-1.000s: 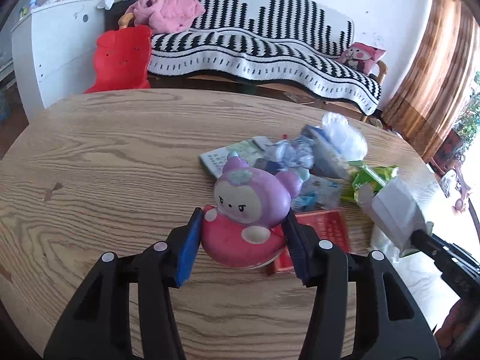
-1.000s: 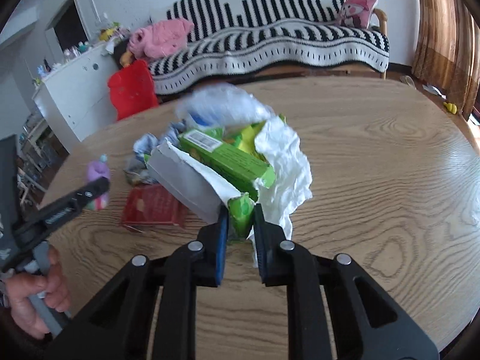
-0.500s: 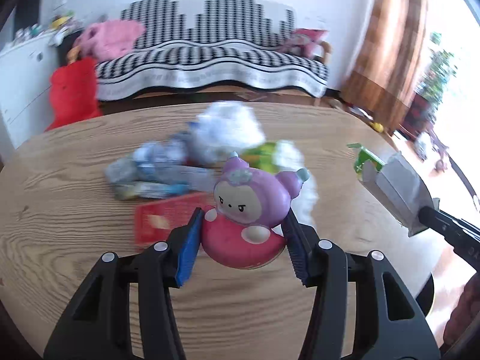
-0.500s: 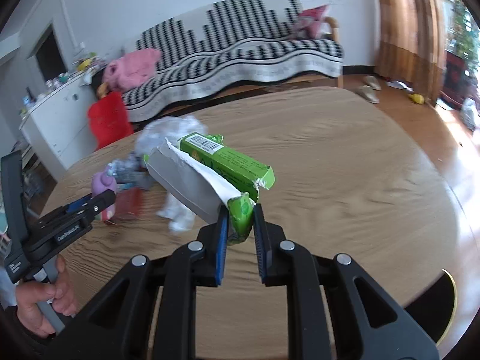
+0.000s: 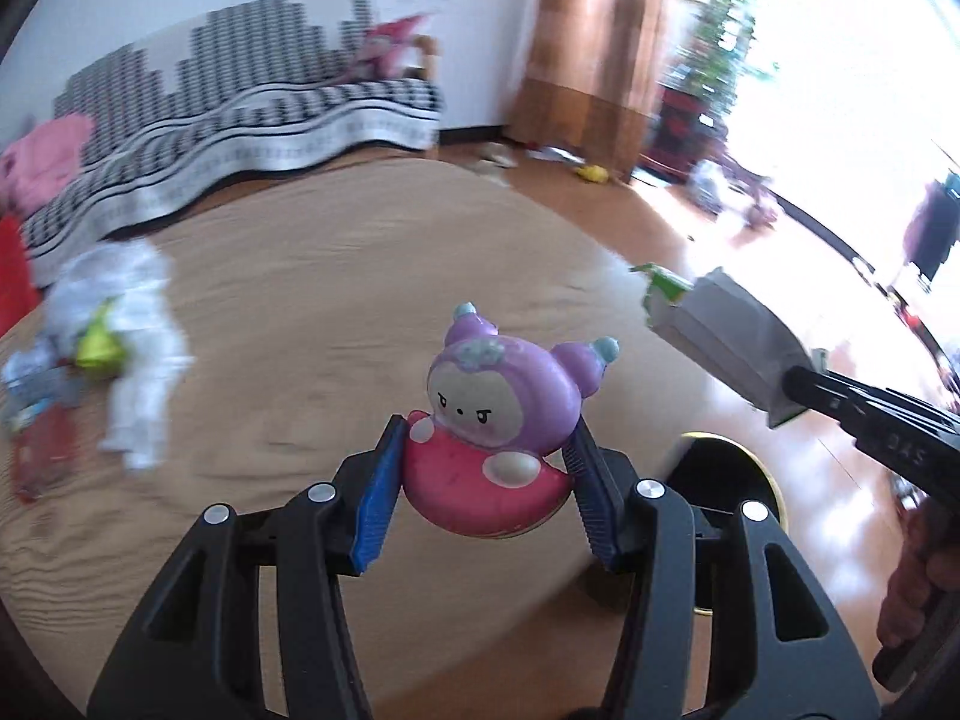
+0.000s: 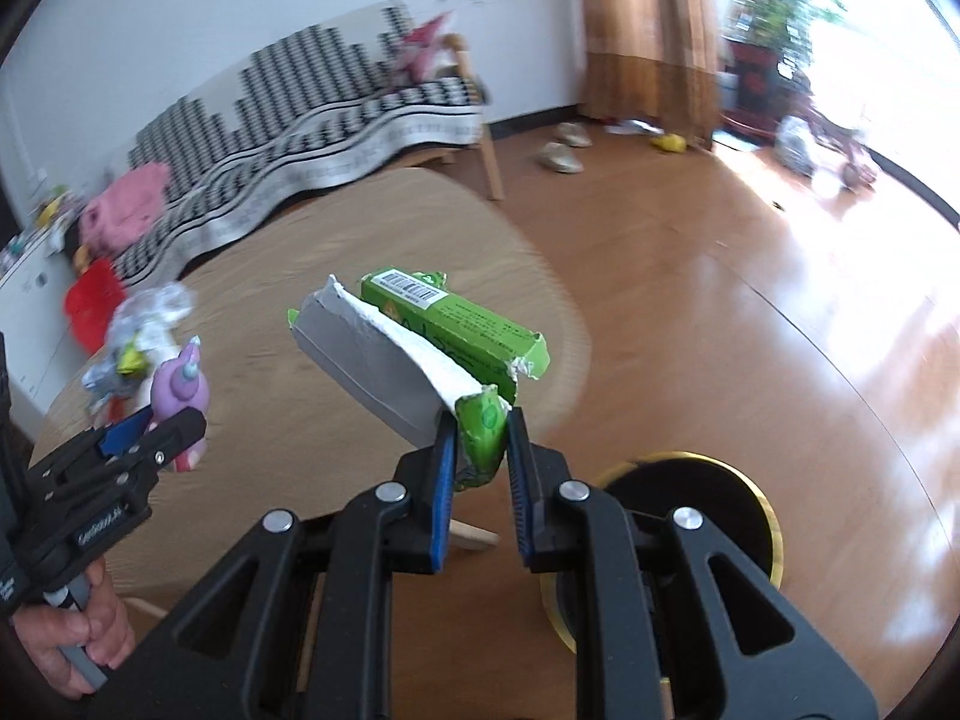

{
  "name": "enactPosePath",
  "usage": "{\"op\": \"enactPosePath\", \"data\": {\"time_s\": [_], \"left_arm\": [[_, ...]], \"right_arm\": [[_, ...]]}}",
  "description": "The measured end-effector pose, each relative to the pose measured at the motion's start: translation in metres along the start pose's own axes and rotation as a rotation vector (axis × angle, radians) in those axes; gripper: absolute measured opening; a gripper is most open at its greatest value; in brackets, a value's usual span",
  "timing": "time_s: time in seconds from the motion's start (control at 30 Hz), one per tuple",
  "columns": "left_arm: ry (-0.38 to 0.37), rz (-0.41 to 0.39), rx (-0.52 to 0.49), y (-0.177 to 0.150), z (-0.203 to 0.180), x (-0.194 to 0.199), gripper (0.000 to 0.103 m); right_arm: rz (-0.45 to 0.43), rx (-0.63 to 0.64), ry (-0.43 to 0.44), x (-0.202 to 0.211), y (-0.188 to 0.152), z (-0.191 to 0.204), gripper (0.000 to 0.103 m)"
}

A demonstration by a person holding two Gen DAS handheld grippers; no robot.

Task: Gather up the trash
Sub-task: 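Carry toy and package to the bin and open both grippers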

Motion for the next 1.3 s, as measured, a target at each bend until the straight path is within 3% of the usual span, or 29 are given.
{"op": "enactPosePath", "data": {"time_s": [0.27,0.4,0.57,0.9,0.97,1.0,1.03,1.3], "left_arm": [[-0.112,0.099,-0.118,-0.025,-0.085,-0.058,0.051],[-0.148,0.14,-0.14,-0.036,-0.11,-0.079,0.051],[-0.162,0.174,-0.162,-0.042,-0.124,-0.095,0.051],[-0.173,0.211,-0.156,-0.043,-0.131,-0.113,0.051],[-0.173,0.22,-0.156,-0.044,-0.132,-0.115,0.051],[-0.173,0.224,-0.155,-0.045,-0.134,-0.117,0.051],[-0.174,0.229,-0.153,-0.045,-0.134,-0.118,0.051],[-0.206,0.298,-0.14,-0.057,-0.139,-0.138,0.052]], "right_arm": [[0.118,-0.096,-0.105,-0.03,-0.033,-0.096,0.017],[0.27,-0.098,-0.156,-0.066,-0.057,-0.119,0.017],[0.448,-0.06,-0.184,-0.11,-0.086,-0.12,0.017],[0.519,-0.019,-0.155,-0.13,-0.096,-0.109,0.018],[0.522,-0.021,-0.17,-0.13,-0.095,-0.11,0.036],[0.513,-0.026,-0.171,-0.129,-0.094,-0.112,0.057],[0.502,-0.03,-0.178,-0.127,-0.092,-0.113,0.066],[0.475,-0.125,-0.205,-0.116,-0.082,-0.139,0.066]]}}
Point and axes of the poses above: each gripper's, at about its wrist camera, not at the fingertips, and x roughly against the way its jaws point, z to its left, y to its top, the point moved 1 cm from there along -x, roughly the way its jaws point, and after that the axes turned 14 degrees about -y, right-handed, at the moved point
